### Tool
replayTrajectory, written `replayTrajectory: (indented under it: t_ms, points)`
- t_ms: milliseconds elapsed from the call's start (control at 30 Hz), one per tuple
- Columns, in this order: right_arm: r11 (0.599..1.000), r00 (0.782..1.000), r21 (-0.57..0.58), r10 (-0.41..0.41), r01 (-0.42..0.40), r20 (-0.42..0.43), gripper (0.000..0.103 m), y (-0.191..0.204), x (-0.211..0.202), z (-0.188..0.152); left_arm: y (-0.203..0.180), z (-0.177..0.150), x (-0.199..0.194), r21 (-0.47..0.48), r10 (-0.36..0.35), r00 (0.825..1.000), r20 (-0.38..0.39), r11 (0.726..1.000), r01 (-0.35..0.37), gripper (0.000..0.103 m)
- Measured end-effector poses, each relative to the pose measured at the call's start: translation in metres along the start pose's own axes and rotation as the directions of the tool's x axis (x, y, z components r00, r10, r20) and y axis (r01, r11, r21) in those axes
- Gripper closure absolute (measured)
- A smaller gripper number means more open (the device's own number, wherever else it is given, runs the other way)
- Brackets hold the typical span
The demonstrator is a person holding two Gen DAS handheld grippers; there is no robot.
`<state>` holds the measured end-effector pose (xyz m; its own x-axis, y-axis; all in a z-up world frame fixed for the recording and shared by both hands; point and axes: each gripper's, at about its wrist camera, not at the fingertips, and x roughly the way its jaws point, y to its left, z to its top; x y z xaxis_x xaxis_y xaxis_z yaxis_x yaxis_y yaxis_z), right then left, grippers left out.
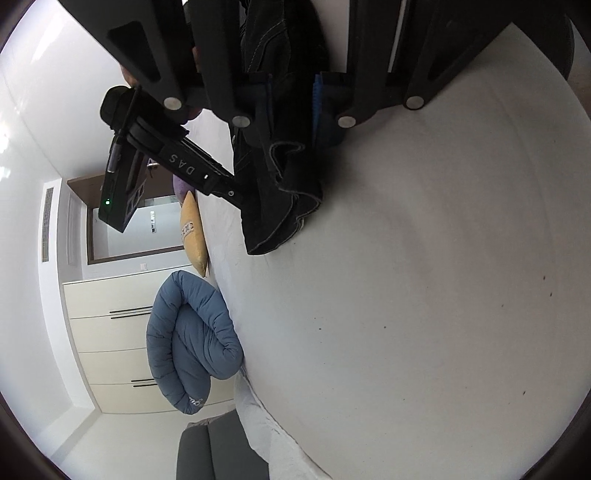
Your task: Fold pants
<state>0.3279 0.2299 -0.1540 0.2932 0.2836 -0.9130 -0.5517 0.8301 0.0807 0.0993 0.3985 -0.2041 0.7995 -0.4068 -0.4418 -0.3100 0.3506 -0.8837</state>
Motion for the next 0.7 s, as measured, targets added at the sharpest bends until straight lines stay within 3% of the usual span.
replayTrajectory:
  t_ms: [100, 200, 333, 367, 433, 533, 567, 633, 700]
  points:
    - [0.984, 0.988, 0.093, 0.146, -0.151, 0.051, 0.057, -0.011, -0.028, -0.006, 0.005, 0.001, 0.000, -0.029, -0.014, 1.000, 0.002, 0.999, 0.014, 0.090]
    - [0.935, 0.946, 0.153, 0.308, -0.321, 0.103, 0.057, -0.025, -0.055, -0.031, 0.004, 0.000, 0.001, -0.025, -0.008, 1.000, 0.007, 1.000, 0.008, 0.090]
    - [0.827, 0.877, 0.291, 0.456, -0.481, 0.154, 0.057, -0.047, -0.060, -0.080, 0.005, -0.002, 0.000, -0.023, -0.006, 1.000, 0.015, 1.000, 0.006, 0.090]
    - [0.808, 0.876, 0.338, 0.457, -0.482, 0.156, 0.057, -0.052, -0.053, -0.091, 0.005, -0.001, 0.000, -0.024, -0.003, 1.000, 0.017, 1.000, 0.003, 0.090]
    - [0.806, 0.914, 0.440, 0.394, -0.395, 0.100, 0.057, -0.062, -0.028, -0.115, 0.004, -0.002, 0.000, -0.020, 0.006, 1.000, 0.020, 1.000, -0.005, 0.090]
    - [0.783, 0.902, 0.454, 0.411, -0.425, 0.134, 0.058, -0.066, -0.025, -0.122, 0.004, -0.002, 0.000, -0.016, 0.013, 1.000, 0.023, 1.000, -0.012, 0.090]
    - [0.760, 0.891, 0.474, 0.428, -0.446, 0.152, 0.057, -0.069, -0.036, -0.124, 0.003, -0.002, -0.001, -0.015, 0.011, 1.000, 0.023, 1.000, -0.011, 0.090]
    - [0.706, 0.847, 0.468, 0.464, -0.531, 0.260, 0.057, -0.077, -0.067, -0.131, 0.002, -0.002, 0.000, -0.008, 0.017, 1.000, 0.025, 1.000, -0.017, 0.090]
    - [0.650, 0.783, 0.437, 0.499, -0.622, 0.371, 0.057, -0.093, -0.102, -0.152, -0.001, -0.002, 0.000, 0.008, 0.028, 0.999, 0.029, 1.000, -0.029, 0.090]
